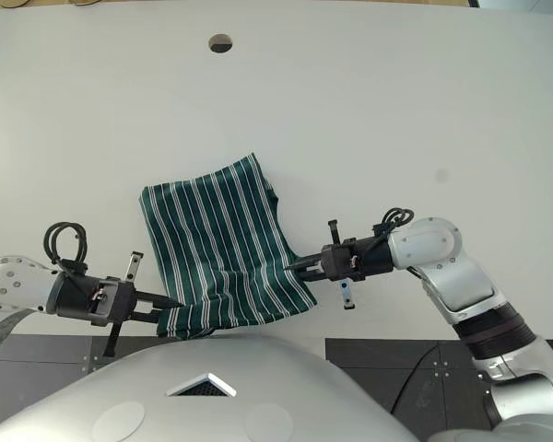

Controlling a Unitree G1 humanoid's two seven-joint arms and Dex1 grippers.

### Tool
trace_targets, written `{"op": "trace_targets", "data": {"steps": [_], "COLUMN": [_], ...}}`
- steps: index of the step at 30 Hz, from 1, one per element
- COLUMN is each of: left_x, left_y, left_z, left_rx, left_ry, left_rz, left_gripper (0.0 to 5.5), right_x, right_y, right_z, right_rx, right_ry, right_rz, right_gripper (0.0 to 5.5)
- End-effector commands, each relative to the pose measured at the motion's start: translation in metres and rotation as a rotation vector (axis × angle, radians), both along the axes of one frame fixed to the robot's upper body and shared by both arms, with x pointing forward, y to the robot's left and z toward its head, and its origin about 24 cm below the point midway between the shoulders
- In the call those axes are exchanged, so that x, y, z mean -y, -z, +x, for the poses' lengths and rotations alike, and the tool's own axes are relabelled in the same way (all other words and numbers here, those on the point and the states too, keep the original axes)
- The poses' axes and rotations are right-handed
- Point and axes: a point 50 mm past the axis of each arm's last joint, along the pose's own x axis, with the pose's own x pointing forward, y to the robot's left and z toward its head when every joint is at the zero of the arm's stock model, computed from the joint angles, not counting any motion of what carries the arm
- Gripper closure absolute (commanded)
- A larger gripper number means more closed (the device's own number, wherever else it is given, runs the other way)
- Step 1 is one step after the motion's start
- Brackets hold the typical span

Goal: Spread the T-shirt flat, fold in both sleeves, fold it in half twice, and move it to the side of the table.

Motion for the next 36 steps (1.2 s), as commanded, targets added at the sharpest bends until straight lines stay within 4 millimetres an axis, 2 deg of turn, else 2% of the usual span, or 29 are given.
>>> {"op": "trace_targets", "data": {"steps": [1, 5, 11, 16, 22, 23, 27, 29, 32, 36], "left_x": [-0.009, -0.028, -0.063, -0.069, -0.069, -0.069, -0.075, -0.091, -0.104, -0.113], "left_y": [-0.006, 0.0, 0.02, 0.021, 0.02, 0.021, 0.025, 0.035, 0.038, 0.039], "left_z": [0.022, 0.033, 0.049, 0.075, 0.09, 0.092, 0.099, 0.107, 0.111, 0.12], "left_rx": [0.069, 0.089, 0.033, 0.05, 0.037, 0.034, -0.003, -0.055, -0.169, -0.273], "left_ry": [-0.068, -0.141, -0.271, -0.422, -0.496, -0.51, -0.588, -0.704, -0.808, -0.95], "left_rz": [-0.013, -0.007, 0.023, 0.015, 0.003, 0.002, 0.041, 0.151, 0.16, 0.165], "left_gripper": [5.4, 5.4, 5.4, 5.4, 5.4, 5.18, 4.7, 4.39, 3.88, 3.86], "right_x": [-0.009, -0.016, -0.025, -0.032, -0.046, -0.049, -0.052, -0.049, -0.049, -0.054], "right_y": [-0.015, -0.019, -0.012, -0.001, 0.004, 0.005, 0.004, 0.004, 0.008, 0.016], "right_z": [0.013, 0.03, 0.05, 0.062, 0.074, 0.077, 0.093, 0.101, 0.104, 0.109], "right_rx": [0.023, 0.036, 0.022, 0.021, 0.023, 0.005, -0.057, -0.114, -0.154, -0.157], "right_ry": [0.077, 0.146, 0.24, 0.302, 0.356, 0.376, 0.495, 0.543, 0.565, 0.611], "right_rz": [0.091, 0.133, 0.093, 0.051, 0.071, 0.091, 0.145, 0.152, 0.127, 0.089], "right_gripper": [5.4, 5.4, 5.4, 5.4, 5.4, 5.06, 4.47, 4.1, 3.55, 2.95]}}
